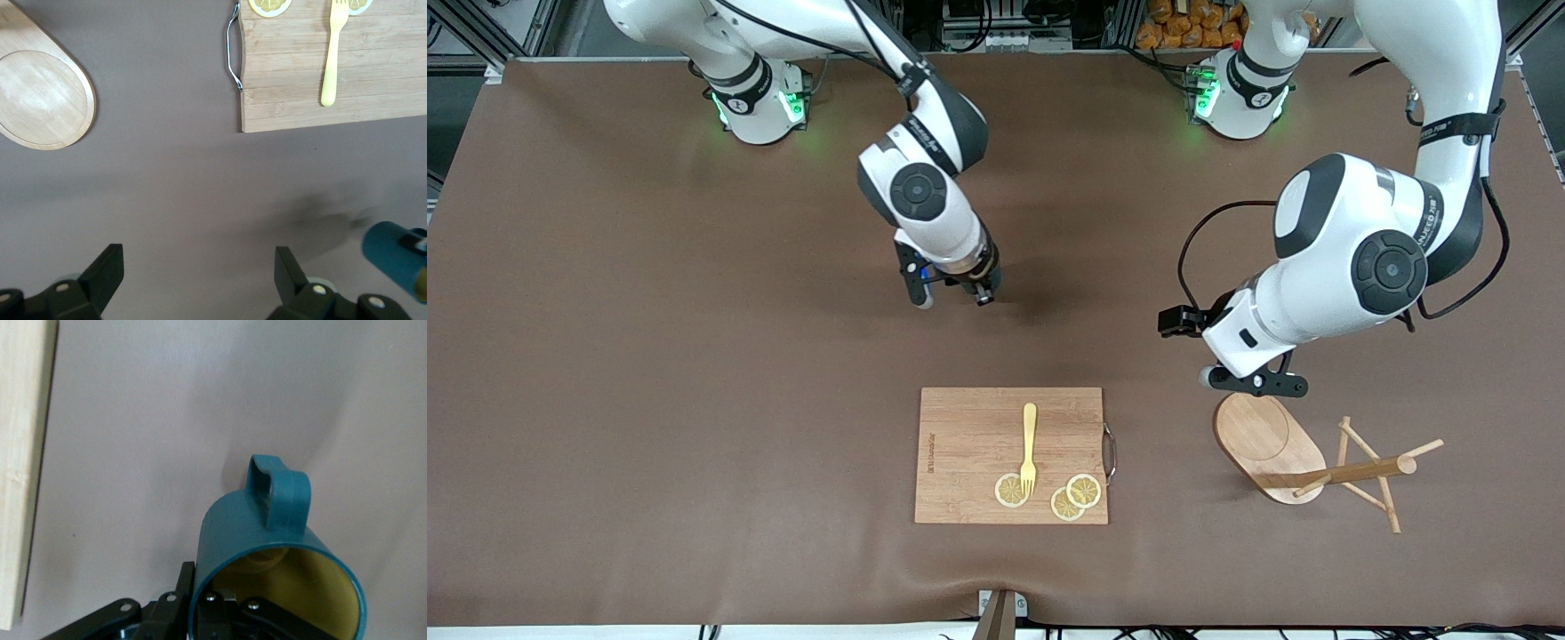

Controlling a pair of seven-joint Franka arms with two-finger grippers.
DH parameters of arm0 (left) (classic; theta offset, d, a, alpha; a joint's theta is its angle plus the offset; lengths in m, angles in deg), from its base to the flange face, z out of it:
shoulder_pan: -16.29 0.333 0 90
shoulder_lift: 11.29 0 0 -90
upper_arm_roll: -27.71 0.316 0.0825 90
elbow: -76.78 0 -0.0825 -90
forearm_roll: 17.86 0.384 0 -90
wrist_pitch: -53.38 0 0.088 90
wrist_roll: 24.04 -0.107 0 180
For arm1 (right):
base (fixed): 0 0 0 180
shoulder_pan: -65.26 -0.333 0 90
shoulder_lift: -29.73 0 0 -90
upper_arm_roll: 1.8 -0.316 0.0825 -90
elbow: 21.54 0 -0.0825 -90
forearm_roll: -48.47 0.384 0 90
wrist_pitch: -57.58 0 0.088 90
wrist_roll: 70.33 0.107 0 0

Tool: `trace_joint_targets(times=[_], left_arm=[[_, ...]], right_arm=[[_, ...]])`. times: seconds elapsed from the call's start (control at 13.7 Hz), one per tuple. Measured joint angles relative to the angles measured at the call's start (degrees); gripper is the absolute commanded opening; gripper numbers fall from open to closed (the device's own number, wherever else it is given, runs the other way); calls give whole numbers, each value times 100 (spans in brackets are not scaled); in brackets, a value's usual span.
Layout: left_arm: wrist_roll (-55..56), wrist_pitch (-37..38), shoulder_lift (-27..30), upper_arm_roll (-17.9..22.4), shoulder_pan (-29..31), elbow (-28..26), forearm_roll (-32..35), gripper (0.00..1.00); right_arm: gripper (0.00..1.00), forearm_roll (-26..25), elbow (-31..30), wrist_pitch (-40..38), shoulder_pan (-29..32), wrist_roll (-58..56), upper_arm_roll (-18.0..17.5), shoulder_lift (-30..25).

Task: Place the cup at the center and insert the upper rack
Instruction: 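Carry the teal mug toward the table middle with the right gripper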

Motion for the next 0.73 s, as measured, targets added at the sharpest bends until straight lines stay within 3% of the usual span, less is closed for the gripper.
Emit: trace_joint_targets(times=[0.29, 0.73], left_arm=[[28, 0, -3, 1, 2, 0, 0, 100], [683, 0, -6, 3, 7, 0, 0, 100]], right_arm=[[0, 0, 333, 167, -217, 211, 6, 452], [0, 0, 437, 345, -379, 239, 7, 600]])
